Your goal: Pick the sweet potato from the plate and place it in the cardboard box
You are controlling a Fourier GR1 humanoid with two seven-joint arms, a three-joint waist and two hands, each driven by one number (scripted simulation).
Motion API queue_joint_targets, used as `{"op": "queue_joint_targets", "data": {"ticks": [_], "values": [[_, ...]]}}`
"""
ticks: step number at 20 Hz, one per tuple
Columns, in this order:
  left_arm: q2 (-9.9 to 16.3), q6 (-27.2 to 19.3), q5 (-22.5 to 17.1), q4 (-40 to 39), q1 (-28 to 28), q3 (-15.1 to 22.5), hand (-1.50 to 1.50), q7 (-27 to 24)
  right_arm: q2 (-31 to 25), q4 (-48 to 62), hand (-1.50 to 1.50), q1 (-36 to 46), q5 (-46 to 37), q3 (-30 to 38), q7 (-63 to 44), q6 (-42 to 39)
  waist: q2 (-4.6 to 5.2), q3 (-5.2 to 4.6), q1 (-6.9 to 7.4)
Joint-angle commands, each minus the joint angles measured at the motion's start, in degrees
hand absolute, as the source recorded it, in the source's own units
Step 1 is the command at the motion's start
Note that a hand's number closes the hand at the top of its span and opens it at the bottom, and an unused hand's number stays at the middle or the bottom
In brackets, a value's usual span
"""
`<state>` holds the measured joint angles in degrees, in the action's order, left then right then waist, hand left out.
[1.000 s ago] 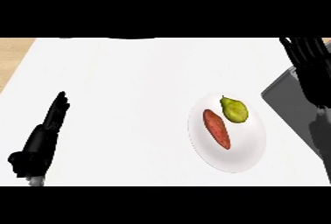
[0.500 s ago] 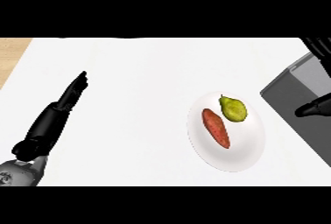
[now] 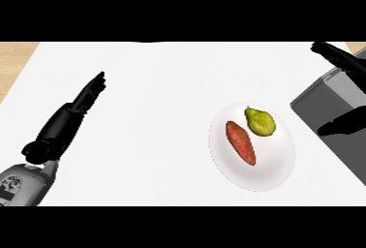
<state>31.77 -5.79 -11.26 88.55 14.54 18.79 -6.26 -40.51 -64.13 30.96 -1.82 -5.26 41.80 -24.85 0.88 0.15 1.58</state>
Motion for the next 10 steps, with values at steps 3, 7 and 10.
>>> {"op": "queue_joint_targets", "data": {"ticks": [3, 7, 10], "values": [[-0.44, 1.45, 0.02, -1.43, 0.10, -0.46, 0.00, 0.18, -3.89, -2.88, -1.50, 2.08, -14.50, -10.19, 4.16, 0.39, -0.58, -0.16, -0.37], [-0.86, 1.10, 0.36, -1.46, 2.63, -1.48, 0.00, 3.33, -5.35, -11.96, -1.50, 1.12, -19.07, -15.72, -0.01, -0.11, -1.11, -0.20, -1.90], [-1.44, 2.08, 1.00, -4.09, 2.86, -2.84, 0.00, 0.89, -5.43, -15.44, -1.50, 2.83, -21.52, -16.89, -5.16, -1.54, -0.95, -0.22, -1.93]]}}
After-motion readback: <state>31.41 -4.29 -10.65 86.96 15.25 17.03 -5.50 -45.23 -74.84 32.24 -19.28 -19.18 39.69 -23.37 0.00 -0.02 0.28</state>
